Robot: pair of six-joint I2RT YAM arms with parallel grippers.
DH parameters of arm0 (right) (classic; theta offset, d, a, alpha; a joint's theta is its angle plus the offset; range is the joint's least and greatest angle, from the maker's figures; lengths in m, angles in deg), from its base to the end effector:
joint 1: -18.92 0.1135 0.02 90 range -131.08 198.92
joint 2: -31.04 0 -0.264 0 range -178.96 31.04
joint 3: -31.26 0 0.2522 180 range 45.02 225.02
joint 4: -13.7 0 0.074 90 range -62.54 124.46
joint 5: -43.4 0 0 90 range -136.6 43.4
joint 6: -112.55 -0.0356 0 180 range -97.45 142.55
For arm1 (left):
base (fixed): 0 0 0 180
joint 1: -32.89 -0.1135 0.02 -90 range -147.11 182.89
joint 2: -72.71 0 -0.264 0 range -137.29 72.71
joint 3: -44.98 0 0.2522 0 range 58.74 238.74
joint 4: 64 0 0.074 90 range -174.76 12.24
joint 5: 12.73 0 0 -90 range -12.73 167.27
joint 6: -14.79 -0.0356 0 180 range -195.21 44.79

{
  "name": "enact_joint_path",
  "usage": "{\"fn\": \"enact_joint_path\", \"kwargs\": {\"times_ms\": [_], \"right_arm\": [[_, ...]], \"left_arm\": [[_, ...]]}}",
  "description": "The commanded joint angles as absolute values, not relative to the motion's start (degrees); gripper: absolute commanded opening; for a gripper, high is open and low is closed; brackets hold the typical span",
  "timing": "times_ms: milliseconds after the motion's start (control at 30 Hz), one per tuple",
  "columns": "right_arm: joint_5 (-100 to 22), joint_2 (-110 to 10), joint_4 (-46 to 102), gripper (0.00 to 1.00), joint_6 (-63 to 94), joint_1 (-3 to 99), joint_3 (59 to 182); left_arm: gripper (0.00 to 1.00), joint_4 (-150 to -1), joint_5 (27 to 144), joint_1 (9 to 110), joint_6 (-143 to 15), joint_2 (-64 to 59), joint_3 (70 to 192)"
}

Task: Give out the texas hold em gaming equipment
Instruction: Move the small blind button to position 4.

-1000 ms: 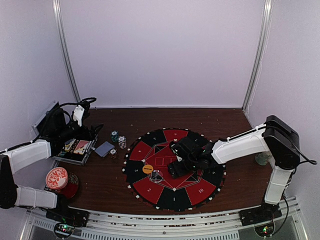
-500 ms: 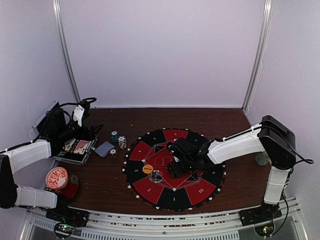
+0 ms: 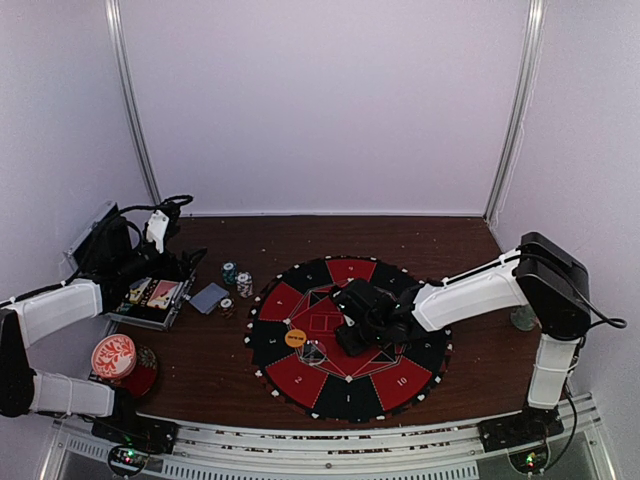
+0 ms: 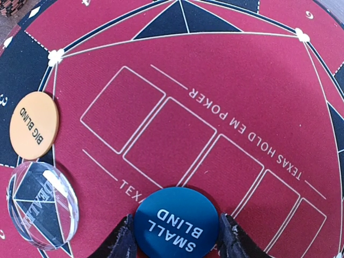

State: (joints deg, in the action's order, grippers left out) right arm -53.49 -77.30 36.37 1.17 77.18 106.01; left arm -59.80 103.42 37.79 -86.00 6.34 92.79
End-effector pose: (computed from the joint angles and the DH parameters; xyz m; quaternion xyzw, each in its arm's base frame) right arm 0.2003 0.3157 0.1336 -0.2856 0.9117 0.1413 0.2593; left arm 0.2536 -0.0375 0.2488 0.2424 0.7433 -0.1478 0.6057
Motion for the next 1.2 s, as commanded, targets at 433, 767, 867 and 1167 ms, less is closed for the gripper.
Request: {"fn": "enact_joint_path", "kwargs": {"times_ms": [433, 767, 867, 1167], "right_arm": [[-60.9, -82.0, 44.8, 0.48, 3.9, 77.9, 122.2], [-59.8, -95.8, 49.3, 0.48, 5.9, 74.2, 141.6], [-57.3, -97.2, 47.9, 0.48, 6.1, 73.0, 142.1], [-51.1, -99.6, 44.8, 0.48, 7.0, 72.5, 142.1]], "left_arm": [[0.98, -58.1, 103.6, 37.4, -85.7, 5.9, 93.5], [0.98, -58.0, 103.8, 37.4, -85.7, 5.8, 93.5], [0.98, -58.0, 103.9, 37.4, -85.6, 5.7, 93.5], [0.98, -58.0, 104.2, 37.4, -85.5, 5.5, 93.5]]}}
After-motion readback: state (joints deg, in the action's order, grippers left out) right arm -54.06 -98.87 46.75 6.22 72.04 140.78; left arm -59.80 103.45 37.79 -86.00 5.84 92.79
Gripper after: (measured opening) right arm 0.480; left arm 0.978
